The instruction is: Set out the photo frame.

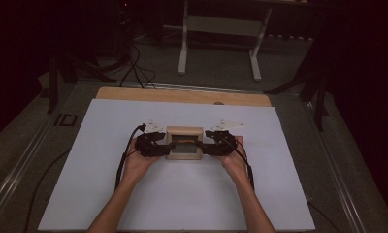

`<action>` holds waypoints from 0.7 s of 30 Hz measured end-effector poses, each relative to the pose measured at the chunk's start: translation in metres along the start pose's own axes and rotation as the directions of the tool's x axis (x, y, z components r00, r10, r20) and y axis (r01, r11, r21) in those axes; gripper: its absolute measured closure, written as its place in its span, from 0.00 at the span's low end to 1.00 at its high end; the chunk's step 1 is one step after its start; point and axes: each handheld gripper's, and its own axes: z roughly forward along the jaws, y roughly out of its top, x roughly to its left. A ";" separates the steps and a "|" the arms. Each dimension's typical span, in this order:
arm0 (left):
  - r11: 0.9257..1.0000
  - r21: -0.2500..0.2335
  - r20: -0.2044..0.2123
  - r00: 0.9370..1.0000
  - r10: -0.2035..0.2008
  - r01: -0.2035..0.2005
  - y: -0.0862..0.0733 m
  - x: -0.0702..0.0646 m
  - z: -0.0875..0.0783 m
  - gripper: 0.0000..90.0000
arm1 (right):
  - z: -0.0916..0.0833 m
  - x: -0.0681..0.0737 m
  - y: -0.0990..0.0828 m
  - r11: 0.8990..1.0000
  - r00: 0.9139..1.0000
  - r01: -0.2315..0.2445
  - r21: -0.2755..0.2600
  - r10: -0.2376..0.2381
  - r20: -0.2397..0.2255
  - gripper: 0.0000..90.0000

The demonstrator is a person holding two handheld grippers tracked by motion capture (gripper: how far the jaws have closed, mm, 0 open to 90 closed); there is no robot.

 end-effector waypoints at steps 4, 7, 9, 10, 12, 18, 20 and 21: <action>1.000 -0.007 0.000 1.000 0.002 -0.002 -0.001 0.000 -0.005 0.43 | -0.003 0.001 0.000 1.000 1.000 0.006 0.005 -0.006 -0.005 0.42; 1.000 -0.005 -0.002 1.000 0.009 -0.009 -0.002 -0.001 -0.010 0.43 | -0.005 0.001 -0.001 1.000 1.000 0.010 0.011 -0.010 -0.005 0.41; 1.000 -0.006 -0.001 1.000 0.010 -0.010 -0.003 -0.001 -0.013 0.43 | -0.008 0.001 -0.002 1.000 1.000 0.010 0.013 -0.010 -0.003 0.41; 1.000 -0.006 -0.001 1.000 0.012 -0.012 -0.003 0.000 -0.014 0.43 | -0.009 0.002 -0.002 1.000 1.000 0.011 0.013 -0.011 -0.002 0.41; 1.000 -0.007 0.000 1.000 0.010 -0.010 -0.004 0.000 -0.017 0.42 | -0.010 0.002 -0.004 1.000 1.000 0.013 0.018 -0.013 -0.002 0.41; 1.000 -0.009 -0.008 1.000 0.016 -0.016 -0.006 0.000 -0.027 0.40 | -0.016 0.004 -0.004 0.999 1.000 0.027 0.028 -0.027 -0.003 0.38; 1.000 -0.012 -0.012 1.000 0.014 -0.014 -0.007 0.000 -0.031 0.40 | -0.019 0.005 -0.004 0.999 0.999 0.032 0.033 -0.032 -0.004 0.36; 1.000 -0.012 -0.019 1.000 0.013 -0.014 -0.009 0.000 -0.035 0.40 | -0.022 0.005 -0.004 0.999 0.999 0.038 0.039 -0.038 -0.001 0.35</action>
